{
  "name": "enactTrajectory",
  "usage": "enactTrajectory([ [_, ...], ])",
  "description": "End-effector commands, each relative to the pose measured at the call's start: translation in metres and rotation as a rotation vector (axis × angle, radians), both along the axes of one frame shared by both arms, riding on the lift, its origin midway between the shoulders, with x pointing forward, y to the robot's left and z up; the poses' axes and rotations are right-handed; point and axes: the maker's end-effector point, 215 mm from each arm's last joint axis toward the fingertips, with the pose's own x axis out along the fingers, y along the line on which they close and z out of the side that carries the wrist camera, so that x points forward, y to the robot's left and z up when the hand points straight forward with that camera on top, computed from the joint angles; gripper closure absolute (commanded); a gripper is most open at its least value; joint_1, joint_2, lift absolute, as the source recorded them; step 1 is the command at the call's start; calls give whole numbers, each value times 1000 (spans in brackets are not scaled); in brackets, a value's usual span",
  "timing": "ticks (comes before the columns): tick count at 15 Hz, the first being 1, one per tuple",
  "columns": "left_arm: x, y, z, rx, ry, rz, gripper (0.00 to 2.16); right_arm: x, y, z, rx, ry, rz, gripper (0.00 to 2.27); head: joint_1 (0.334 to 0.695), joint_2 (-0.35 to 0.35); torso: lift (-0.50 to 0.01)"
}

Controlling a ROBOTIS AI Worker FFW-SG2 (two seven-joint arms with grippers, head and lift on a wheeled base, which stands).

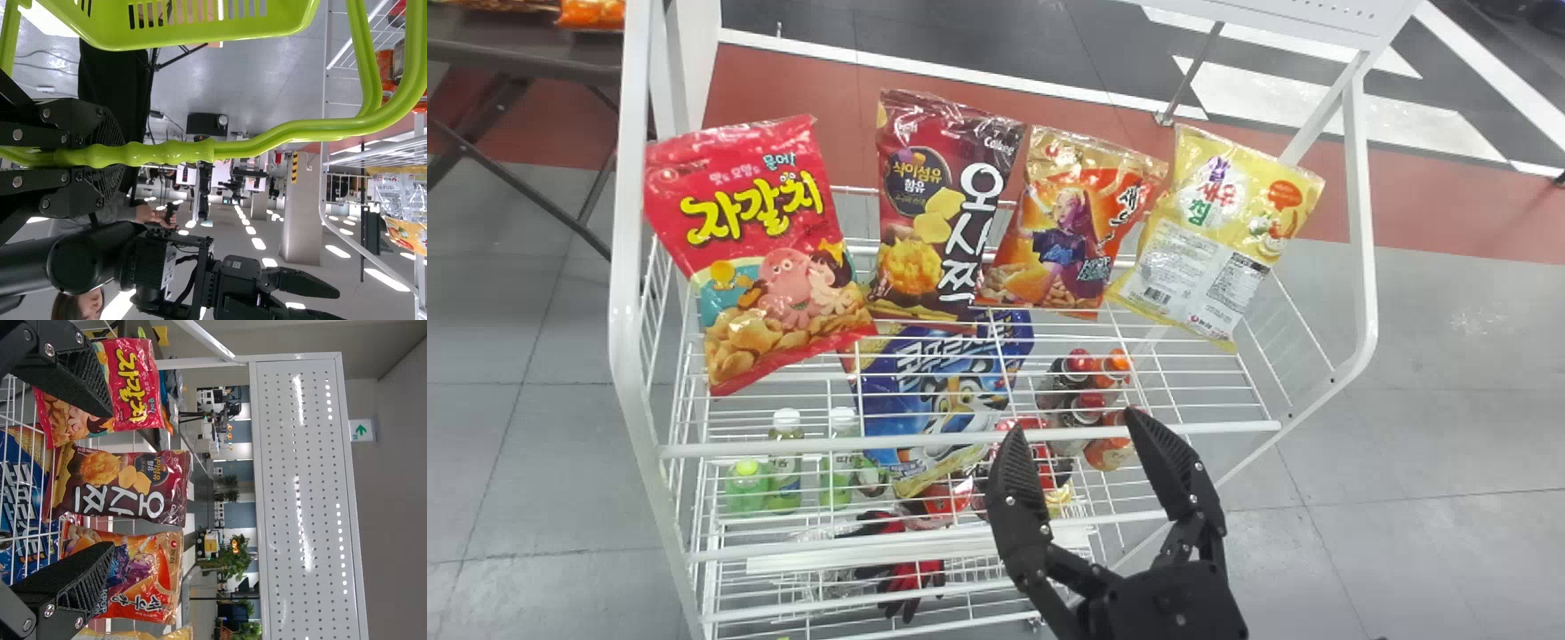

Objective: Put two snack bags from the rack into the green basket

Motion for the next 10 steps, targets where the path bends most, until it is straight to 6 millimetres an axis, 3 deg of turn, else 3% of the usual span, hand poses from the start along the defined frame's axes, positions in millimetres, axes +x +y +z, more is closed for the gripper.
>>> enactTrajectory([
  [1, -2, 0, 0, 2, 1, -1, 2138, 0, 1, 1, 0, -4, 3, 130, 695, -350, -7],
  [10, -1, -1, 4, -13, -4, 0, 2138, 1, 2, -2, -2, -1, 8, 130, 695, -350, -7],
])
